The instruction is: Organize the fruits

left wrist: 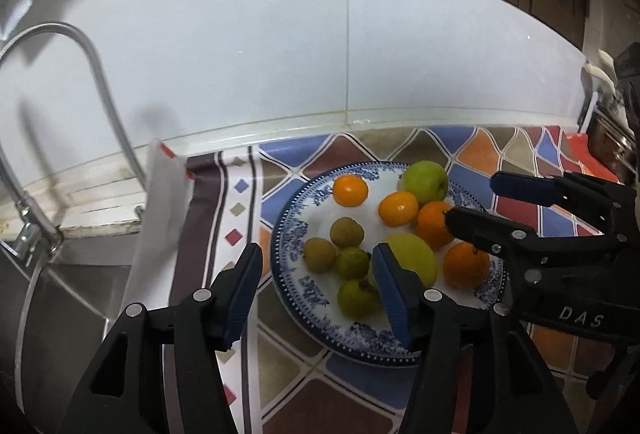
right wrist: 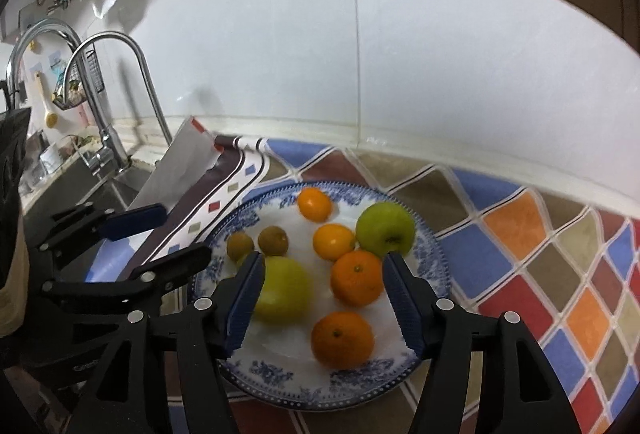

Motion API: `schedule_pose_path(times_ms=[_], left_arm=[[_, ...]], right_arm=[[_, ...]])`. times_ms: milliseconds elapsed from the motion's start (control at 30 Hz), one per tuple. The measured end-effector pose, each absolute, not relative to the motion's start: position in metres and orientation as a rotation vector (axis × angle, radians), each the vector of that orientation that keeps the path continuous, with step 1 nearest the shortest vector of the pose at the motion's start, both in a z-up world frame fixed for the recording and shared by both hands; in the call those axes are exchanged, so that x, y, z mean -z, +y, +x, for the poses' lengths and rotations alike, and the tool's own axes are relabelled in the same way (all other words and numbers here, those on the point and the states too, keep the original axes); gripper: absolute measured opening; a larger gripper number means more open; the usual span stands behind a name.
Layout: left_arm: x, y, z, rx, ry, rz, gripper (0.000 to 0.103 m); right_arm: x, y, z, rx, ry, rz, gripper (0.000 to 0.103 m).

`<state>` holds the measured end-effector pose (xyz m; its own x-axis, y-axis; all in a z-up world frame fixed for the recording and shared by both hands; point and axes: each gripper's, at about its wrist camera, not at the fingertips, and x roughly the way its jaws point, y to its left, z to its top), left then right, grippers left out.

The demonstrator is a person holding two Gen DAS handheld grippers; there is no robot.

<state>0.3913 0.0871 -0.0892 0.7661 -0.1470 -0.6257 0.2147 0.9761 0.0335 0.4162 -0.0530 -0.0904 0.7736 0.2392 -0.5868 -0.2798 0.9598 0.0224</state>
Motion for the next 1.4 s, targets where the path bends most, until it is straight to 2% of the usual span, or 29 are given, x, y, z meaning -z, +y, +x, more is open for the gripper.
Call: schedule_pose_path(times_ms=[267, 367, 467, 700, 1400], left_arm=[[0.071, 0.087, 0.356, 0.166, 0.613, 0.097, 0.059], [0.064, 0.085, 0.34, 0.158, 0.59, 0.103, 0.063], [0.057, 0.083, 0.324, 0.155, 0.564, 0.106, 0.068], [0.041, 0.078, 0.285, 0.188, 0.517, 0.102, 0.075], [0.018, 0.046, 0.156, 0.14, 0.431, 0.097, 0.086]], right_arm=[[0.08, -0.061, 0.384, -0.214, 0.609, -0.069, 0.062], [0.076, -0.066, 0.365, -0.183, 0.594, -0.067, 0.068], [0.071, -0.07, 0.346, -0.145, 0.571, -0.068, 0.068], [0.059, -0.083, 0.292, -0.046, 0.526, -0.037, 0.077], [0.04, -0.12, 0.161, 0.002, 0.465, 0.006, 0.083]])
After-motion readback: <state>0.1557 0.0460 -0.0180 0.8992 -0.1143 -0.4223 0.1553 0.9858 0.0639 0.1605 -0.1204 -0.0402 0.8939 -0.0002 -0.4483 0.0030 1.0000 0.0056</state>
